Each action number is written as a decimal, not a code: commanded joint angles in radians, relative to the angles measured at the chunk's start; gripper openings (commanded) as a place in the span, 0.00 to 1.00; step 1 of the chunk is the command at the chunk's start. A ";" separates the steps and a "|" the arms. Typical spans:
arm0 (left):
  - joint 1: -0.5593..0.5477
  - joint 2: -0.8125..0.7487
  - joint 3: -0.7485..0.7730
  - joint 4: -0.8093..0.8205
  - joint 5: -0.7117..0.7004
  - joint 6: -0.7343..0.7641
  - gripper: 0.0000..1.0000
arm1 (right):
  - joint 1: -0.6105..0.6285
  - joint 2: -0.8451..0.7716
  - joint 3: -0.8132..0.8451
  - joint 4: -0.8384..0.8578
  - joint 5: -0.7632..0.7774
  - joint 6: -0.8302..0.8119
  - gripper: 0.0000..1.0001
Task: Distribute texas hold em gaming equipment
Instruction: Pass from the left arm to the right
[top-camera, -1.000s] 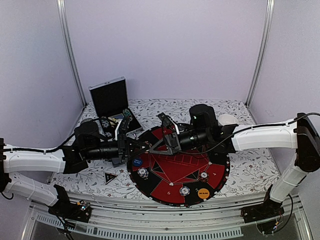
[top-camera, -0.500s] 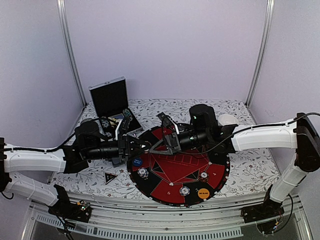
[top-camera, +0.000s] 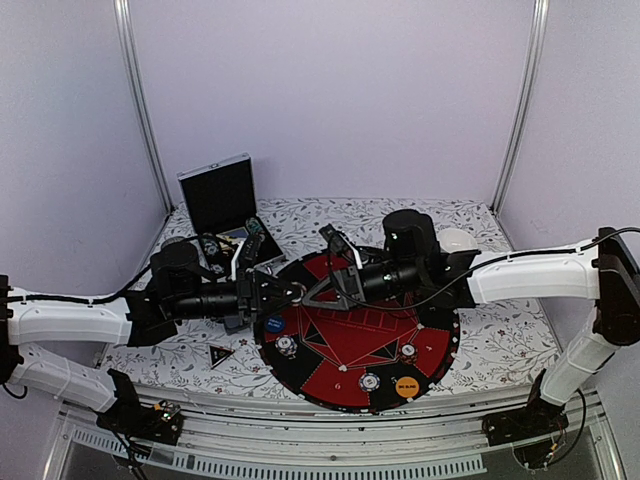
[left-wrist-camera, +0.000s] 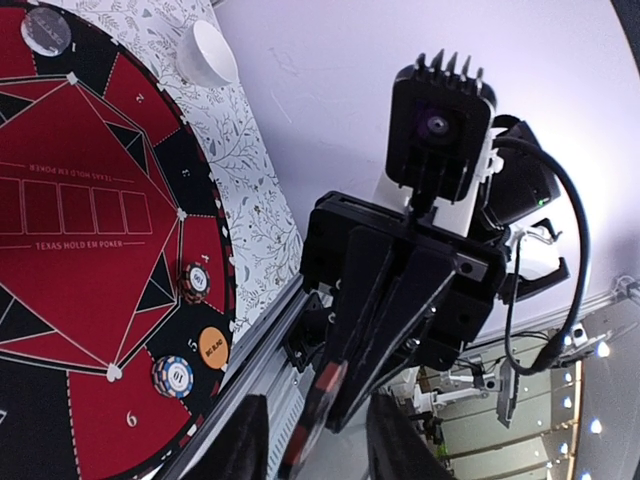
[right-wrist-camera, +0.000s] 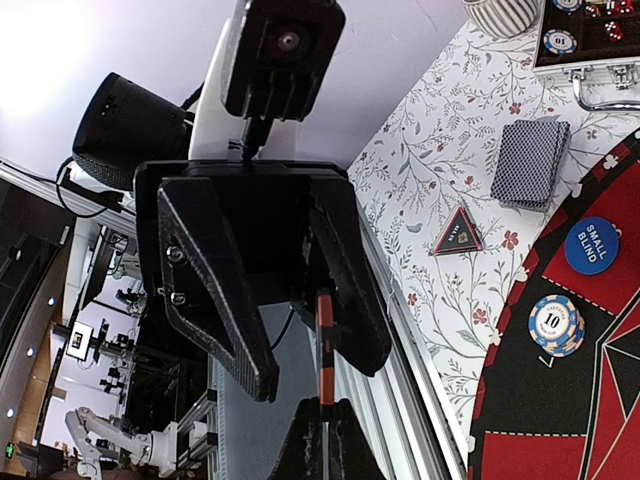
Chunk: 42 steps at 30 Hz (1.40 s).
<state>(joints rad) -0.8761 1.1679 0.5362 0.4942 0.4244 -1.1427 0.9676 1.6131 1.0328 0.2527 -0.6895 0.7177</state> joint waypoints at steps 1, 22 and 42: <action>0.004 0.009 0.019 -0.006 -0.001 0.018 0.33 | -0.008 -0.045 -0.016 0.003 0.002 -0.009 0.02; 0.003 0.009 0.033 0.000 0.021 0.030 0.00 | -0.014 -0.025 0.028 -0.006 0.008 -0.031 0.20; 0.002 -0.009 0.082 -0.183 -0.020 0.124 0.82 | -0.065 -0.148 -0.081 -0.137 0.054 -0.045 0.02</action>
<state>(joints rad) -0.8761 1.1721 0.5556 0.4488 0.4400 -1.0836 0.9386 1.5875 1.0424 0.2203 -0.6842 0.6994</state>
